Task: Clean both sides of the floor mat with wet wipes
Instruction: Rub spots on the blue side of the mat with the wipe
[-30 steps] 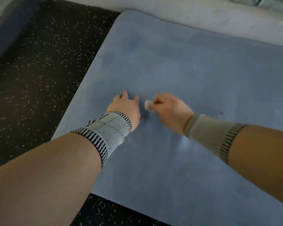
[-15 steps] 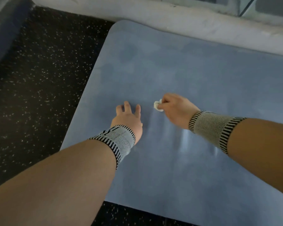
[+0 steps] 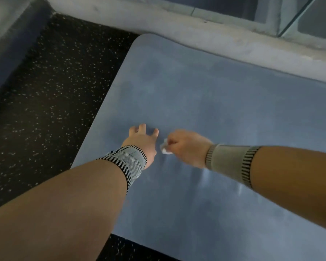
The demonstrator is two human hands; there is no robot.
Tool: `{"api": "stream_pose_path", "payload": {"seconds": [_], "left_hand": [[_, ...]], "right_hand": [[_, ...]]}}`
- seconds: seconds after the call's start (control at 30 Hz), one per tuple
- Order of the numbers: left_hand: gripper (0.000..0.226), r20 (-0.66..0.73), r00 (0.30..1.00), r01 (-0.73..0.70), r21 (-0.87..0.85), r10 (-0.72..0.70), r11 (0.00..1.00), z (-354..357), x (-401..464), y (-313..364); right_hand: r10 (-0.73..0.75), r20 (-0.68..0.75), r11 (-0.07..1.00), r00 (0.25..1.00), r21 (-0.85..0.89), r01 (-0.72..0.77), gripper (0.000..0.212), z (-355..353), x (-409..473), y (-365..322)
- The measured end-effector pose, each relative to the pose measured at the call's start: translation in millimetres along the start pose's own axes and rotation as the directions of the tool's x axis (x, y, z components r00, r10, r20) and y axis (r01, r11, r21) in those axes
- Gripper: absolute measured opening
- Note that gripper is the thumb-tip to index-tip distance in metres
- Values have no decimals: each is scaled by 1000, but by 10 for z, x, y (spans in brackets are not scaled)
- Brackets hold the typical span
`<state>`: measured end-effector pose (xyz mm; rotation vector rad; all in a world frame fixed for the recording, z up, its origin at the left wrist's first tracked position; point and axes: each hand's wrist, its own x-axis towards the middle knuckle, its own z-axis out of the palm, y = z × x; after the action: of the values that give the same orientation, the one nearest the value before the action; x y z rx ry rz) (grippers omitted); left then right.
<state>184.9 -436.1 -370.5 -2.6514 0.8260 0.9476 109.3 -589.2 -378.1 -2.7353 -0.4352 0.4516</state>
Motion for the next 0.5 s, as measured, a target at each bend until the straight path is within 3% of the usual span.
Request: {"api": "stream_pose_path", "payload": {"seconds": [0.07, 0.1, 0.17, 0.23, 0.27, 0.3, 0.33, 0.4, 0.5], "left_hand": [[82, -8, 1000, 30, 19, -30, 999, 26, -1, 34], [83, -11, 999, 40, 26, -39, 999, 32, 9, 56], [83, -7, 999, 45, 35, -45, 998, 54, 27, 69], [81, 3, 999, 48, 33, -48, 998, 69, 40, 62], [78, -1, 999, 51, 27, -51, 998, 67, 42, 55], [76, -7, 998, 55, 20, -55, 998, 59, 41, 50], [74, -5, 998, 58, 17, -58, 998, 47, 33, 53], [72, 9, 998, 62, 28, -62, 998, 25, 29, 75], [71, 2, 998, 60, 57, -60, 997, -25, 41, 77]], "right_hand": [[-88, 43, 996, 995, 1, 88, 28, 210, -7, 31], [-92, 1, 994, 996, 55, 92, 24, 238, 29, 100], [-106, -148, 993, 983, -58, 99, 19, 184, 224, 349], [79, -288, 991, 954, -80, -106, 21, 36, 461, 745], [234, -308, 969, 922, 1, -246, 18, -59, 544, 889], [306, -316, 948, 898, 13, -318, 17, -125, 597, 970], [288, -350, 952, 891, 0, -308, 21, -126, 612, 981], [182, -284, 981, 941, -14, -194, 21, -19, 505, 772], [-152, -152, 983, 977, 77, 166, 16, 301, 171, 347]]}}
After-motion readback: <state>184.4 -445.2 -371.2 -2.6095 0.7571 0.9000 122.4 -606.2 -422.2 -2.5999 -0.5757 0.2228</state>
